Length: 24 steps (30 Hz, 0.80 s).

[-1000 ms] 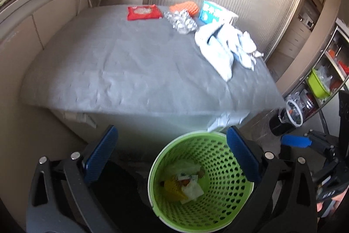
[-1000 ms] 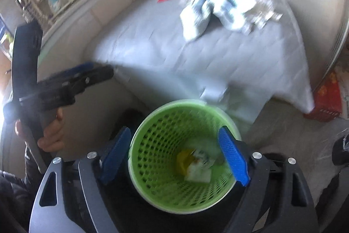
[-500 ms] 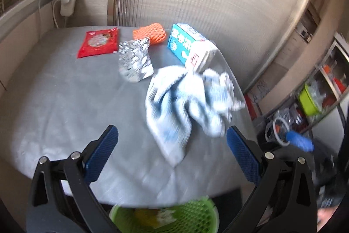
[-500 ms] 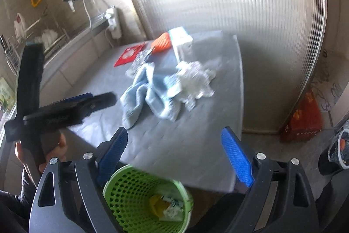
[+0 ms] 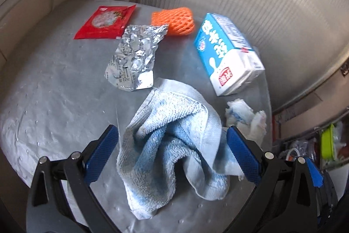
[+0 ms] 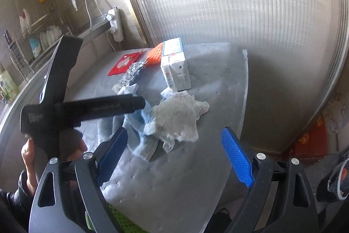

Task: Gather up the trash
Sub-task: 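Grasp the blue towel with the left gripper while the right gripper grasps white tissue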

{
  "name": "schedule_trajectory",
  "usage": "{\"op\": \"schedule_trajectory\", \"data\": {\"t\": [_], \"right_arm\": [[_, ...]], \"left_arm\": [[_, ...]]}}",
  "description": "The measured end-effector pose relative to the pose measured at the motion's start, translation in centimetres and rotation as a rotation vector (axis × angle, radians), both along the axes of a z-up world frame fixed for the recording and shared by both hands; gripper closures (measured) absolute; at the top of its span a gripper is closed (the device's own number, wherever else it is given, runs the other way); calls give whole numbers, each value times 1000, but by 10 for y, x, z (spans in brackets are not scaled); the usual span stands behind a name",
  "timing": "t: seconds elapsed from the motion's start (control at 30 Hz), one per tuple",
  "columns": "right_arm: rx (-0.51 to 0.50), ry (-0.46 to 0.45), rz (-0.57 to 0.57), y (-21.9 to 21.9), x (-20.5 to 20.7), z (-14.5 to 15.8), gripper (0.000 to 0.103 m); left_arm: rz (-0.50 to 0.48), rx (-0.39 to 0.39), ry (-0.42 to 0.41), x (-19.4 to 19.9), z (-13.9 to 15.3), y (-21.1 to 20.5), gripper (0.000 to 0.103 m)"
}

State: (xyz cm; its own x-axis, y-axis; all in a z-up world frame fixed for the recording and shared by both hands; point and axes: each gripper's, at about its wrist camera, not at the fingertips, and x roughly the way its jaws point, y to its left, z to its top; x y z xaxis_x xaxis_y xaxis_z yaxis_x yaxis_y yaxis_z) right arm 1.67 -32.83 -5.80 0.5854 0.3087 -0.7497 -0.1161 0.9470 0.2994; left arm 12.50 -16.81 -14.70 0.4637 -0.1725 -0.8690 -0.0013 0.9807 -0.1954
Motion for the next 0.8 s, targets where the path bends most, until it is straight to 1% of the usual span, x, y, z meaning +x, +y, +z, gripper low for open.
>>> {"op": "schedule_trajectory", "data": {"t": [0.03,0.1,0.13,0.17,0.2,0.23,0.3,0.4,0.6,0.67,0.73,0.77,0.8], "right_arm": [[6,2,4,0,3,-2,16],[17,6,13,-2,9,-6,16],[21,10,17,-3,12,-9,16],[25,14,21,-4,15,-13,16],[28,17,25,-4,17,-15,16],[28,22,29,-3,21,-18,16],[24,27,36,-2,27,-22,16],[20,27,63,5,39,-27,15],[-18,24,105,26,58,-34,16],[-32,26,111,30,62,-37,21],[-39,40,122,35,65,-40,44],[-37,51,124,37,66,-42,50],[-36,56,126,38,66,-43,63]], "left_arm": [[17,10,0,0,-1,0,11],[41,11,9,0,-3,3,24],[52,-4,20,0,-5,6,27],[61,-27,32,-1,-7,9,34],[67,-39,39,-1,-8,11,46],[71,-36,49,-2,-10,13,51],[62,-22,37,-5,-10,13,62],[45,-27,35,-8,-9,12,72],[12,-26,22,-17,-6,14,76],[6,-35,23,-19,-5,17,76],[-1,-42,23,-23,-3,20,77],[-1,-42,23,-19,-4,22,77],[-3,-39,20,-20,-3,24,77]]}}
